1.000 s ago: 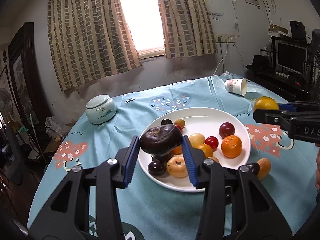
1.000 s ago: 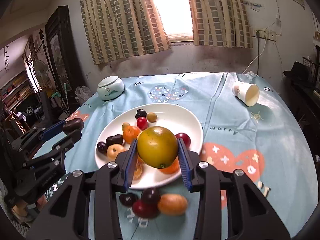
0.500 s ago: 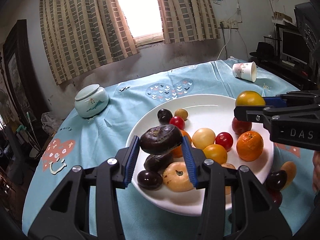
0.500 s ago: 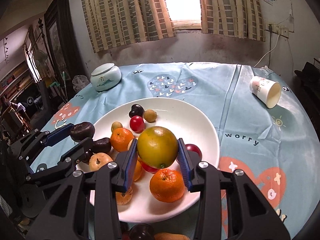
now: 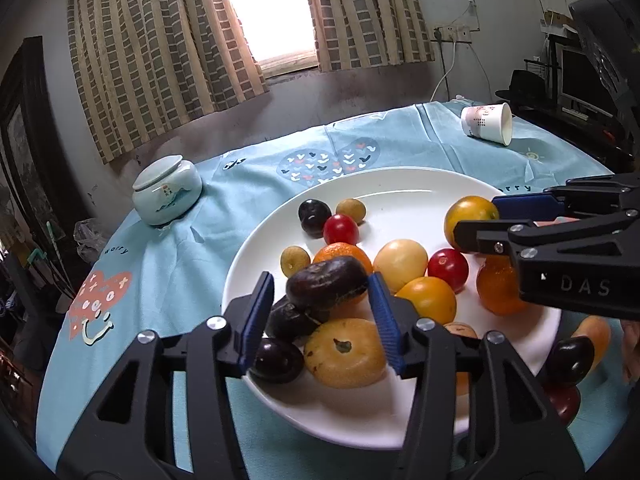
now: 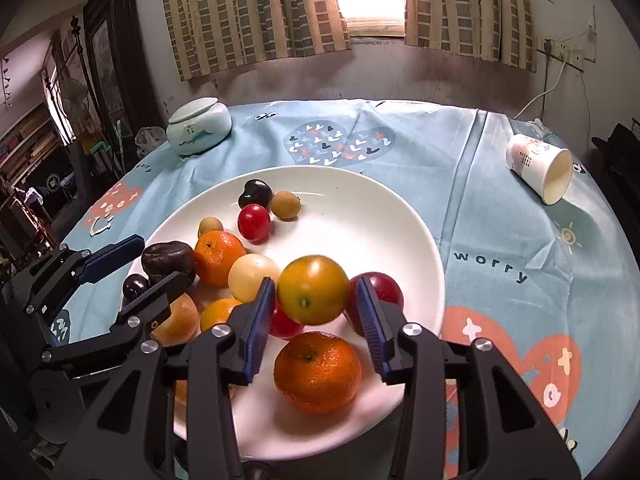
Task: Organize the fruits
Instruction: 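Carry both fruits onto the white plate and open both tools, then withdraw both open tools from the plate toward the remaining fruits, then grasp a dark plum with the left tool while the right tool grasps another plum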
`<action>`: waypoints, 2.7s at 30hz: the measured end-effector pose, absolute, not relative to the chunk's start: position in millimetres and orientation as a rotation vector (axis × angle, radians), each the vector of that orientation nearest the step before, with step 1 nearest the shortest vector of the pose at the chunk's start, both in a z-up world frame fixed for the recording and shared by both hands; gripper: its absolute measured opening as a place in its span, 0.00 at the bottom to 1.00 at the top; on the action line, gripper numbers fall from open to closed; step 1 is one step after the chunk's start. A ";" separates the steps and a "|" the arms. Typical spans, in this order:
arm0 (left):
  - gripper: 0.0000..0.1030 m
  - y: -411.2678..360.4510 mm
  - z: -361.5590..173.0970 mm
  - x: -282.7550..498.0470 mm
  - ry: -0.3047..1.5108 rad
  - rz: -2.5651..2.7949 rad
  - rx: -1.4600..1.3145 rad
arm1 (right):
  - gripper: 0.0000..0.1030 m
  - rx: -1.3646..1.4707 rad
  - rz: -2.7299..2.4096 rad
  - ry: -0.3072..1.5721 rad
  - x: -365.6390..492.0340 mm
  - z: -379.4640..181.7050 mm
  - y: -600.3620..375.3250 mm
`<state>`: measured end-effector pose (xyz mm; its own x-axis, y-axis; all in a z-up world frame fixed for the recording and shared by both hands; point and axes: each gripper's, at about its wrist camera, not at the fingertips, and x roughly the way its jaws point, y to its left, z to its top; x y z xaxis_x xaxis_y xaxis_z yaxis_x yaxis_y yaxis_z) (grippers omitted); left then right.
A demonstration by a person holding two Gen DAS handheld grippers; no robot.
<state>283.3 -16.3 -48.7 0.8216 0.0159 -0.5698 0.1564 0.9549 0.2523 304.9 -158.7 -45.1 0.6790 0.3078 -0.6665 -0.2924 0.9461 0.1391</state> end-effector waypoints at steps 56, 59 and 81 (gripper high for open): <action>0.54 -37.9 -86.0 206.1 0.865 -0.349 0.146 | 0.91 0.330 0.207 0.652 148.0 -36.9 -255.1; 0.54 -41.6 -85.5 212.1 0.867 -0.357 0.132 | 0.91 0.326 0.203 0.663 150.4 -39.1 -254.1; 0.28 -47.5 -85.6 214.6 0.879 -0.413 0.110 | 0.91 0.261 0.227 0.724 160.7 -56.6 -240.9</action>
